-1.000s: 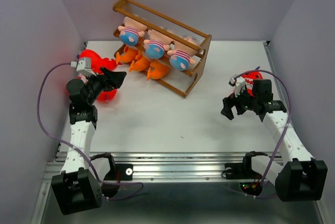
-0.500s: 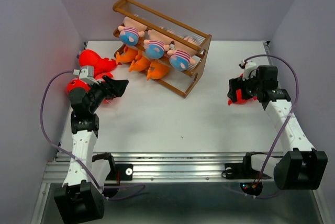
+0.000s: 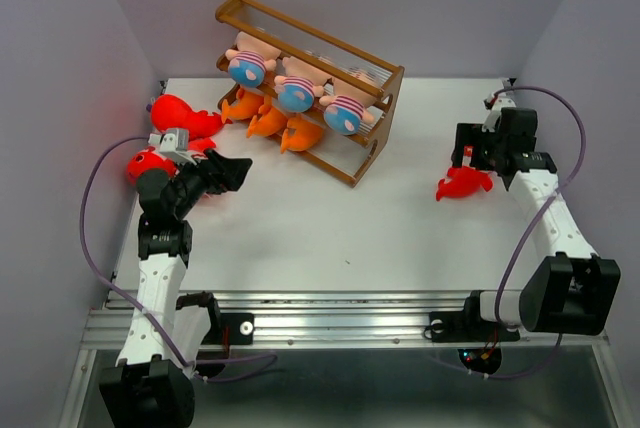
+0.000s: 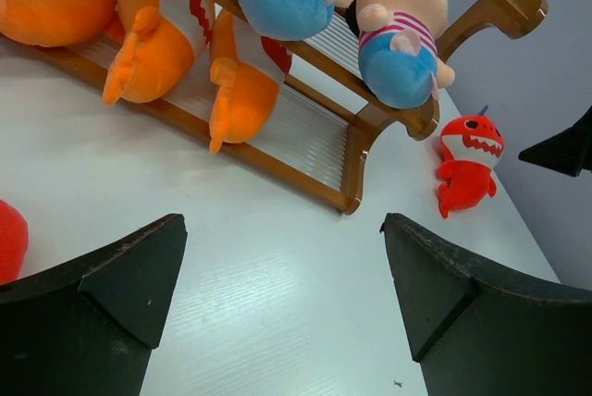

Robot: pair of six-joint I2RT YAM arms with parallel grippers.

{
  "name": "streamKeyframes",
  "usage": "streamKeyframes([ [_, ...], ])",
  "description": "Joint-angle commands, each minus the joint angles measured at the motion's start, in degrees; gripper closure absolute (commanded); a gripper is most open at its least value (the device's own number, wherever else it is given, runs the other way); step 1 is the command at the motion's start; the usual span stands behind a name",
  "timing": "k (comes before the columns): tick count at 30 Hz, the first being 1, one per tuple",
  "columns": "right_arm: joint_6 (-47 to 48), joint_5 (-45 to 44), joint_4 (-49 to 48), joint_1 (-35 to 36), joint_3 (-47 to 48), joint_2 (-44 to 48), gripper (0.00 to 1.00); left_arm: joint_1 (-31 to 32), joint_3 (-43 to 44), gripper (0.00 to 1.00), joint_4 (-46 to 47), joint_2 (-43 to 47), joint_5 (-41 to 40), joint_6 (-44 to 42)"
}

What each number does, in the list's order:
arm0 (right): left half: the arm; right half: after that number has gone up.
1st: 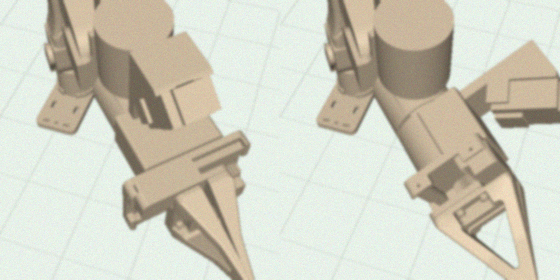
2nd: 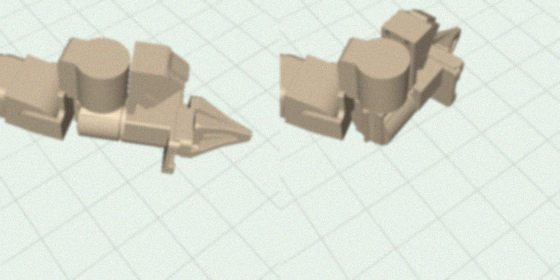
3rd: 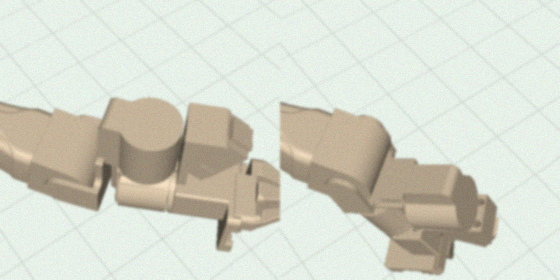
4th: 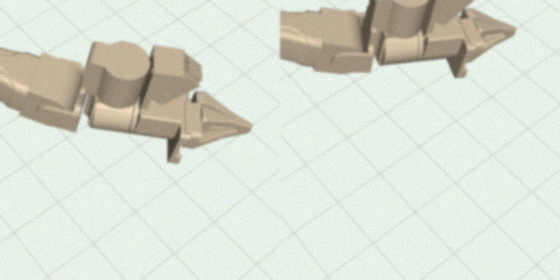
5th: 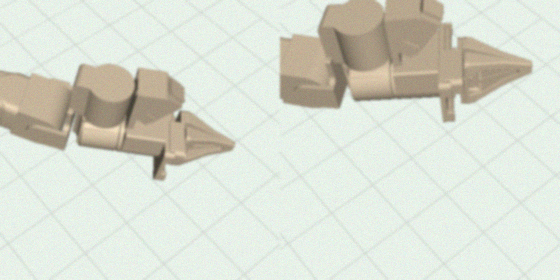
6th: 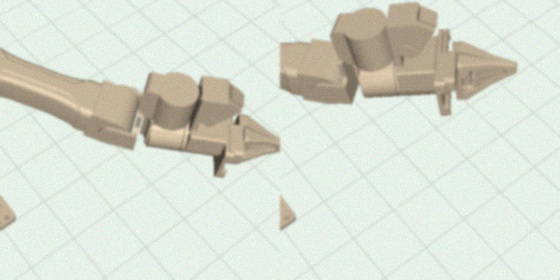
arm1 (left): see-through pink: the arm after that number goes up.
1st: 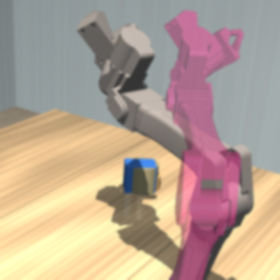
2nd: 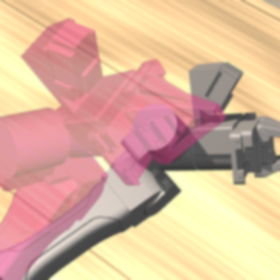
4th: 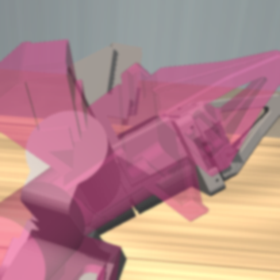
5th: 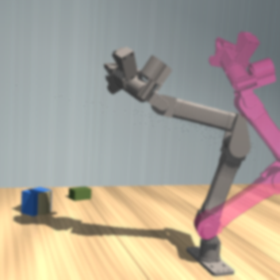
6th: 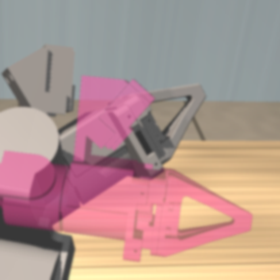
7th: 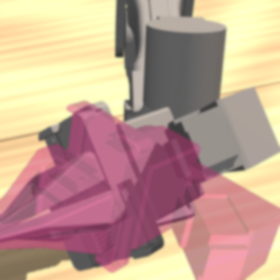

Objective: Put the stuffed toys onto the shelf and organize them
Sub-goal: Place the stuffed toy onto shelf, then grab a stuffed toy with the right arm

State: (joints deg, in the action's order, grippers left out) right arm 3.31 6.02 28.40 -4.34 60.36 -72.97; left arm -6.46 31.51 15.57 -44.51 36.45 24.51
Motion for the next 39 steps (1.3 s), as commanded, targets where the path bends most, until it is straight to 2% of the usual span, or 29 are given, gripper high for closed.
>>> streamKeyframes([
  [1, -6.4, -11.4, -6.3, -2.2, 3.1, -2.2, 0.00, 0.2, 2.3, 0.01, 1.9, 0.6, 1.3, -1.2],
  [5, -7.4, -10.9, -11.0, -4.4, 2.5, -5.0, 0.00, 0.2, 2.2, 0.01, 2.0, 0.6, 1.4, -1.2],
  [11, -4.7, -11.6, -17.4, -5.4, 5.0, -14.0, 0.00, 0.1, 2.2, 0.01, 2.2, 0.7, 1.8, -1.3],
  [17, -4.8, -10.6, -22.3, -6.5, 6.1, -21.7, 0.12, 0.2, 2.2, 0.01, 2.4, 0.7, 2.3, -1.3],
  [18, -5.1, -10.4, -22.7, -7.0, 6.3, -22.4, 0.19, 0.2, 2.1, 0.01, 2.4, 0.7, 2.3, -1.4],
  [20, -5.2, -10.1, -23.5, -7.0, 5.9, -23.6, 0.25, 0.2, 2.0, 0.01, 2.4, 0.7, 2.4, -1.4],
  [21, -5.2, -9.5, -23.8, -7.0, 5.5, -23.6, 0.38, 0.2, 2.1, 0.01, 2.4, 0.7, 2.6, -1.3],
  [23, -5.2, -8.9, -25.1, -7.0, 4.1, -23.4, 0.50, 0.1, 2.0, 0.01, 2.8, 0.6, 2.9, -1.4],
  [24, -4.8, -8.7, -25.4, -7.0, 3.5, -22.9, 0.65, 0.2, 1.8, 0.01, 3.1, 0.5, 3.5, -1.2],
  [26, -4.5, -8.7, -25.9, -7.5, 2.8, -22.2, 0.80, 0.5, 1.6, 0.01, 3.8, 0.4, 4.3, -1.0],
  [27, -4.5, -8.8, -26.2, -7.5, 2.1, -21.3, 0.91, 1.3, 1.6, 0.01, 4.2, 0.5, 4.9, -1.0],
  [30, -5.0, -8.0, -26.1, -7.5, 1.1, -19.1, 0.98, 3.6, 1.6, 0.01, 4.5, 0.6, 5.1, -1.6],
  [33, -6.0, -5.4, -25.9, -7.5, -0.7, -14.3, 0.99, 6.1, 1.8, 0.01, 4.5, 0.6, 5.1, -2.2],
  [36, -6.7, -1.8, -24.0, -7.5, -2.4, -8.5, 0.99, 8.7, 1.8, 0.01, 4.4, 0.7, 5.1, -2.8],
  [39, -6.6, 5.5, -21.2, -7.5, -4.0, -2.5, 0.99, 11.3, 2.0, 0.01, 4.5, 1.3, 5.0, -3.6],
])
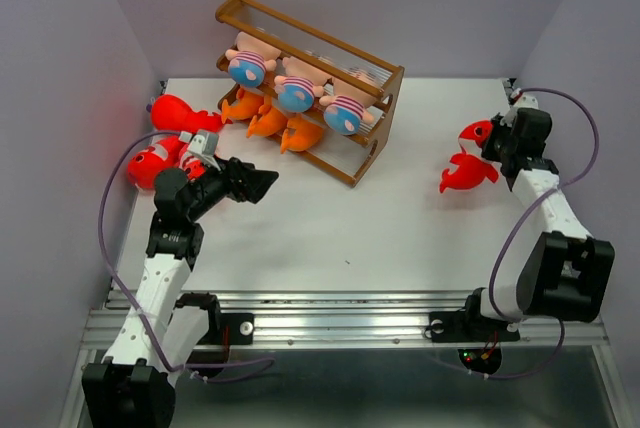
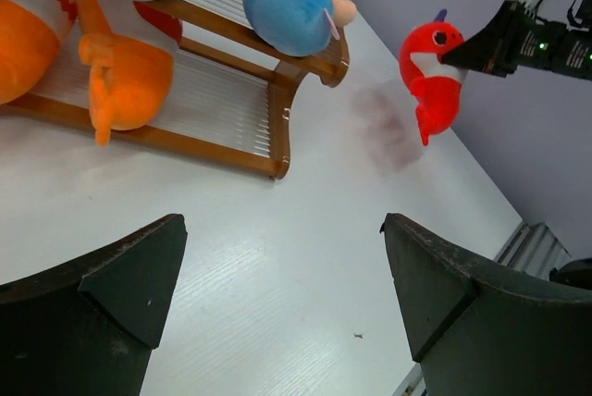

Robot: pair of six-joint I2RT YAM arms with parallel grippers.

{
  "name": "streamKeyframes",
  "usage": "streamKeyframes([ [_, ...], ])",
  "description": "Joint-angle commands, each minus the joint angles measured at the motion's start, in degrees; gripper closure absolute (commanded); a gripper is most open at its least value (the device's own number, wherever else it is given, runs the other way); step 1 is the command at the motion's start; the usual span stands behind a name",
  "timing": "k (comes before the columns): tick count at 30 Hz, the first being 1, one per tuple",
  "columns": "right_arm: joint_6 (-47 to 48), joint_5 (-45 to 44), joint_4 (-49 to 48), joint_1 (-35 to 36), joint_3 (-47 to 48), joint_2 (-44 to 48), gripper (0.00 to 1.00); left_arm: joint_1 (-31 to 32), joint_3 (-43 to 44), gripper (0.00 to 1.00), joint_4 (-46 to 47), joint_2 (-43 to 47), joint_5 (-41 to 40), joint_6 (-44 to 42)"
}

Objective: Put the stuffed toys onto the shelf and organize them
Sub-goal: Grab a stuffed toy with the right arm, then pass the stuffed toy from the right arm to the left

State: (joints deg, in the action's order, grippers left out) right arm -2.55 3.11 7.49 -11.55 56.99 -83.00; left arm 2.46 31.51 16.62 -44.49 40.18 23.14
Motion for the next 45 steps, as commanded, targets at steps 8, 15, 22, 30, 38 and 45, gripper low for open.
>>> streamKeyframes([
  [8, -2.1, 24.6, 6.7, -0.3, -3.2, 17.3, 0.99, 10.5, 1.2, 0.01, 4.5, 4.6, -0.7, -4.9],
  [15, -5.4, 30.0, 13.8, -0.3, -0.4, 20.0, 0.99, 21.1, 0.5, 0.01, 4.2, 7.1, -8.8, -5.4],
  [22, -4.7, 30.5, 17.7, -0.3, 0.6, 24.4, 0.99, 32.9, 1.1, 0.01, 2.1, 6.9, -21.1, -6.9],
  [30, -4.5, 32.4, 22.0, -0.3, 0.7, 25.8, 0.99, 53.0, 4.0, 0.01, 2.0, -0.9, -37.2, -9.5],
  [38, -4.6, 33.8, 24.2, -0.3, 0.0, 27.0, 0.99, 65.6, 9.9, 0.01, 1.9, -10.7, -48.5, -13.3],
  [45, -4.6, 35.0, 25.9, -0.3, -0.4, 27.3, 0.99, 69.4, 15.6, 0.01, 3.3, -18.3, -53.4, -15.0],
])
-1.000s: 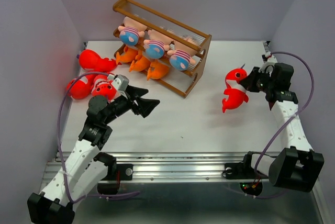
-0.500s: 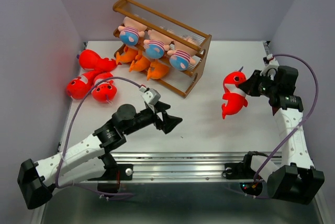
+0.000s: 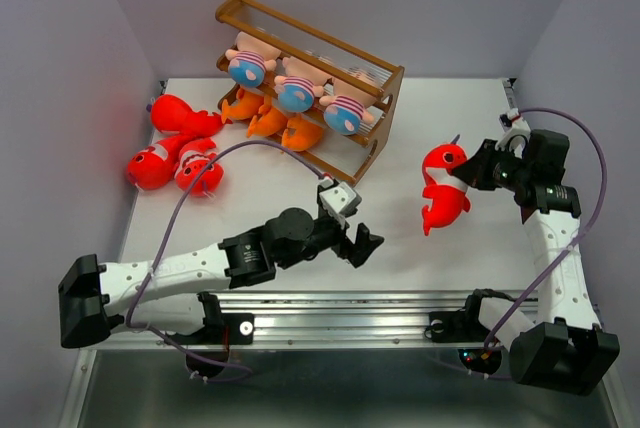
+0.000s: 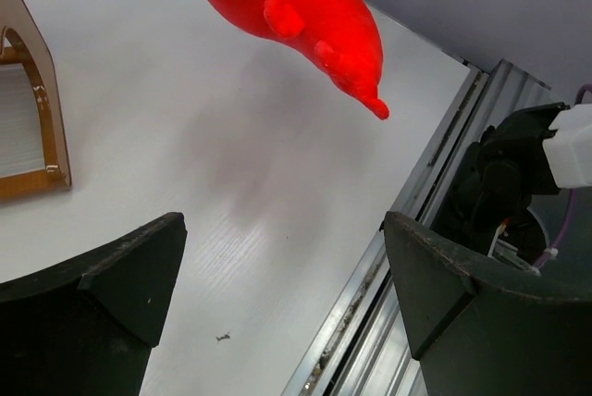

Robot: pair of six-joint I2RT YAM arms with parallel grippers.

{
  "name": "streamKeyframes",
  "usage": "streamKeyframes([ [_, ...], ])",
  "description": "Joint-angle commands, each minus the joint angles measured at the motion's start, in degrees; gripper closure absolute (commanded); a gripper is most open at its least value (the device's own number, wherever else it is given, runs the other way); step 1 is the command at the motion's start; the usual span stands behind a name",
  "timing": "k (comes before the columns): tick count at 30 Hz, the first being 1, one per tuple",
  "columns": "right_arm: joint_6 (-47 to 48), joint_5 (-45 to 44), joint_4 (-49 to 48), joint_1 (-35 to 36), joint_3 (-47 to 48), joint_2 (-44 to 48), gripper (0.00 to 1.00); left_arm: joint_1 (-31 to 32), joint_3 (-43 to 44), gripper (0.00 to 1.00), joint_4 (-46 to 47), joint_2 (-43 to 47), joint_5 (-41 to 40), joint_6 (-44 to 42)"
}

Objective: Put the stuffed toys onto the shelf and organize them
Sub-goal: Pass the stuffed toy from the right arm to the left

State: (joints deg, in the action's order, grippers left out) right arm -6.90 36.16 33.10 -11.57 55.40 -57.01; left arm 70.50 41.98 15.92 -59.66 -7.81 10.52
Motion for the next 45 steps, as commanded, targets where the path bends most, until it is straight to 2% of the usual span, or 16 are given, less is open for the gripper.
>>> streamKeyframes([
  [1, -0.2, 2.1, 0.5, -0.3, 1.2, 1.2, 0.99, 1.5, 5.9, 0.01, 4.0, -4.2, -5.6, -2.8],
  [11, -1.5, 2.5, 1.9, -0.3, 2.3, 1.5, 0.99, 3.1, 17.4, 0.01, 5.2, -18.4, -3.6, -5.7],
  [21, -2.7, 0.7, 1.3, -0.3, 2.3, 1.1, 0.99, 4.8, 28.1, 0.01, 5.5, -30.9, -2.5, -2.5],
  [32, -3.2, 0.2, 0.7, -0.3, 2.7, 1.0, 0.99, 4.9, 32.7, 0.11, 4.6, -37.8, -9.3, 0.3],
  [38, -3.7, 0.3, 0.6, -0.3, 2.3, 1.2, 0.99, 4.9, 34.3, 0.20, 5.6, -39.2, -11.3, 0.8],
  [40, -3.8, 0.3, 0.6, -0.3, 2.3, 1.3, 0.99, 4.9, 34.8, 0.27, 5.9, -39.6, -11.3, 0.7],
  [45, -4.0, 0.6, 0.6, -0.3, 2.1, 1.6, 0.99, 4.9, 35.2, 0.67, 5.8, -40.1, -10.5, 0.8],
])
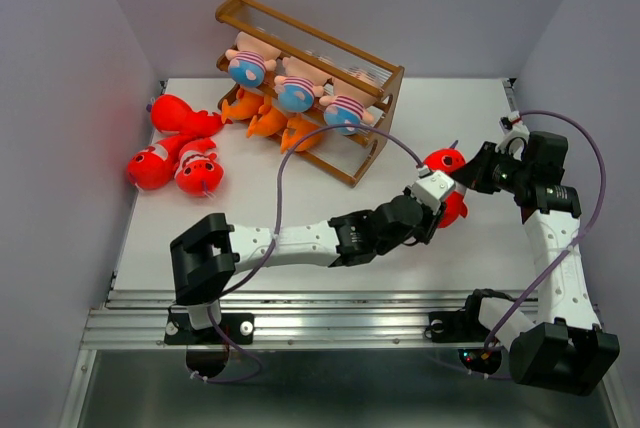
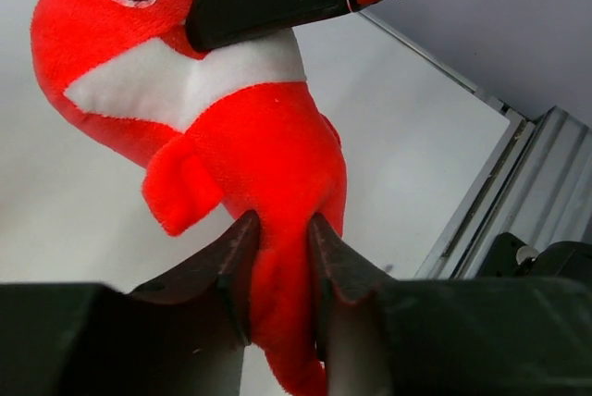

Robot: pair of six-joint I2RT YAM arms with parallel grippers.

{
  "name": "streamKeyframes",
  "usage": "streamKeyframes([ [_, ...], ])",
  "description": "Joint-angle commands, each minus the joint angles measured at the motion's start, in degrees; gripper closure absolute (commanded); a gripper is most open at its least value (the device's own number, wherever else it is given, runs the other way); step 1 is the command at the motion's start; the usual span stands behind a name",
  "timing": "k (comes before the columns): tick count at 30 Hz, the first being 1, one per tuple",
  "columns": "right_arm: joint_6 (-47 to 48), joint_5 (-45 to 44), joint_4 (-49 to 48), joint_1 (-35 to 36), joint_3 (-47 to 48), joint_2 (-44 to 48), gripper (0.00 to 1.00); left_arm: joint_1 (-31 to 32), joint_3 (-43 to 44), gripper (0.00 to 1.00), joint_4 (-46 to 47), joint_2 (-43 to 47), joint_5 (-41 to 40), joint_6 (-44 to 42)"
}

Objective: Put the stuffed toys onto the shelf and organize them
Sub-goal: Pass the stuffed toy from the right arm to the left

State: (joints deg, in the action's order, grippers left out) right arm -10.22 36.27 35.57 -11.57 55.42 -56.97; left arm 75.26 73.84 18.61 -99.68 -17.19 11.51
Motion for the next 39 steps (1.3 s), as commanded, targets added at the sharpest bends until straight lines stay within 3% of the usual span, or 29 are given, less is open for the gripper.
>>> streamKeyframes([
  [1, -0.7, 0.6, -1.8, -0.3, 2.1, 1.7, 0.99, 0.1, 3.2, 0.72, 3.1, -0.1, -1.0, -0.2],
  [8, -0.7, 0.6, -1.9, -0.3, 2.1, 2.0, 0.99, 0.1, 2.4, 1.00, 2.7, 0.5, 0.8, -0.5],
  [12, -0.5, 0.6, -1.9, -0.3, 2.1, 2.1, 0.94, -0.1, 1.6, 1.00, 3.0, 0.9, 2.6, -0.8],
  [19, 0.0, 0.9, -2.4, -0.3, 1.6, 2.7, 0.66, -0.4, -1.8, 1.00, 4.4, 2.8, 6.5, -2.0],
  [30, 2.8, 3.3, -2.6, -0.3, 1.9, 4.0, 0.34, -0.4, -9.9, 1.00, 4.9, 9.9, 8.6, -3.9],
  [33, 4.1, 4.0, -2.6, -0.3, 2.2, 4.4, 0.20, -0.4, -12.8, 1.00, 4.4, 13.0, 8.4, -4.0],
  [35, 4.6, 4.3, -2.6, -0.3, 2.3, 4.6, 0.02, -0.4, -14.8, 1.00, 4.1, 14.6, 8.2, -4.2],
  [39, 5.2, 4.9, -2.6, -0.3, 2.6, 4.6, 0.00, -0.4, -17.7, 1.00, 2.4, 18.7, 8.7, -4.1],
])
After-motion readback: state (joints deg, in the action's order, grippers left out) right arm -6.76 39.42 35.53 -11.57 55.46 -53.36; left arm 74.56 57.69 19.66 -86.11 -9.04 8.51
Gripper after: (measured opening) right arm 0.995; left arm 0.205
